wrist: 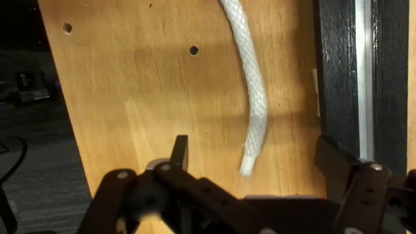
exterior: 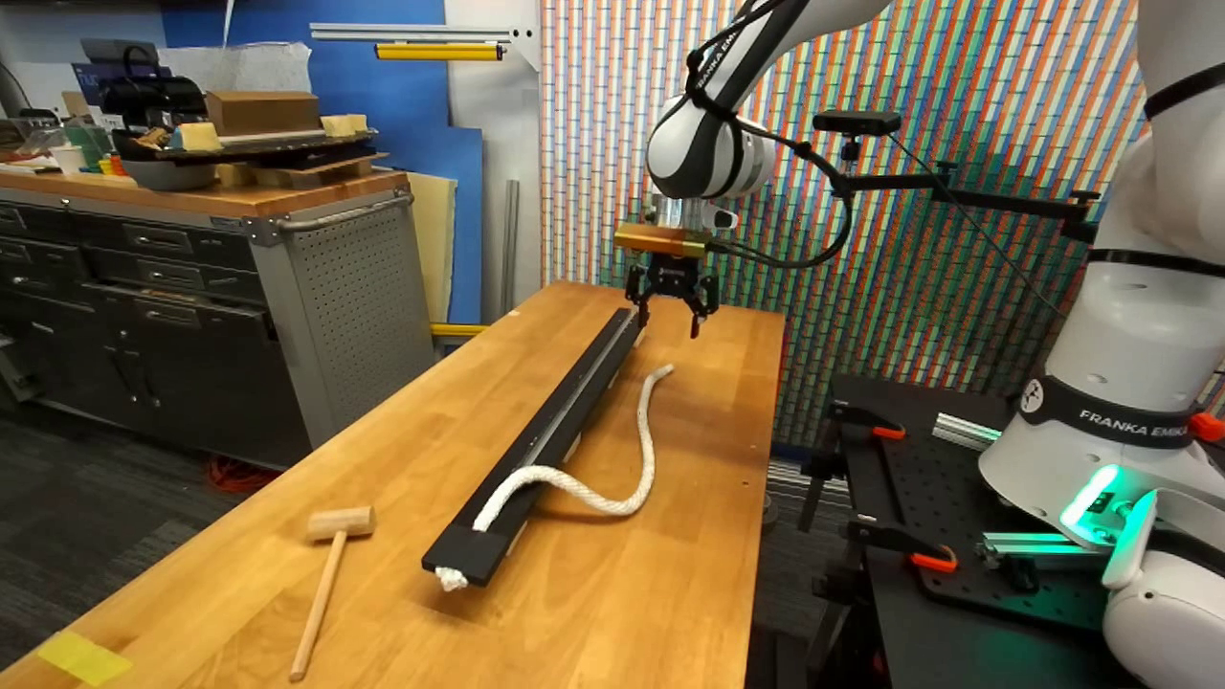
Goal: Align the rope along the middle of the black object
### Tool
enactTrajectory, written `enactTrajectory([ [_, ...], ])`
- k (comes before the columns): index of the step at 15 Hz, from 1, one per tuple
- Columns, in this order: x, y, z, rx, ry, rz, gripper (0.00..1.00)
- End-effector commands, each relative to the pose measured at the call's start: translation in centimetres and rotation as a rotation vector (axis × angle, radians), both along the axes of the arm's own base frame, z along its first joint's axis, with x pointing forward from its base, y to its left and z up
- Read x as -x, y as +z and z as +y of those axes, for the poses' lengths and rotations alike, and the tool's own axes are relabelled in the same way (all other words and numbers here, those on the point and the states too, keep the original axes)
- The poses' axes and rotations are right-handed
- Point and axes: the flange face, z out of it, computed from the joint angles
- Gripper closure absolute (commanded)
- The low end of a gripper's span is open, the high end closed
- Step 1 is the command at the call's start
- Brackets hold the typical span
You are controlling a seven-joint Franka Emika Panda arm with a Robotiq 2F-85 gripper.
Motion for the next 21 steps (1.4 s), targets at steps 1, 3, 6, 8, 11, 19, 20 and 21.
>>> enactTrajectory([
  [1, -1.1, -1.3, -1.9, -0.027, -0.081, -0.021, 0.00],
  [3, -1.5, -2.3, -2.2, -0.038, -0.105, -0.015, 0.00],
  [6, -2.2, -3.9, -2.5, -0.044, -0.103, 0.002, 0.00],
  [8, -2.4, -4.7, -2.7, -0.039, -0.105, 0.014, 0.00],
  [11, -2.5, -5.3, -3.0, -0.035, -0.126, 0.027, 0.00],
  [19, -2.8, -5.4, -3.2, -0.067, -0.214, 0.020, 0.00],
  [20, -2.8, -5.4, -3.2, -0.081, -0.226, 0.020, 0.00],
  [21, -2.8, -5.3, -3.2, -0.088, -0.237, 0.021, 0.00],
])
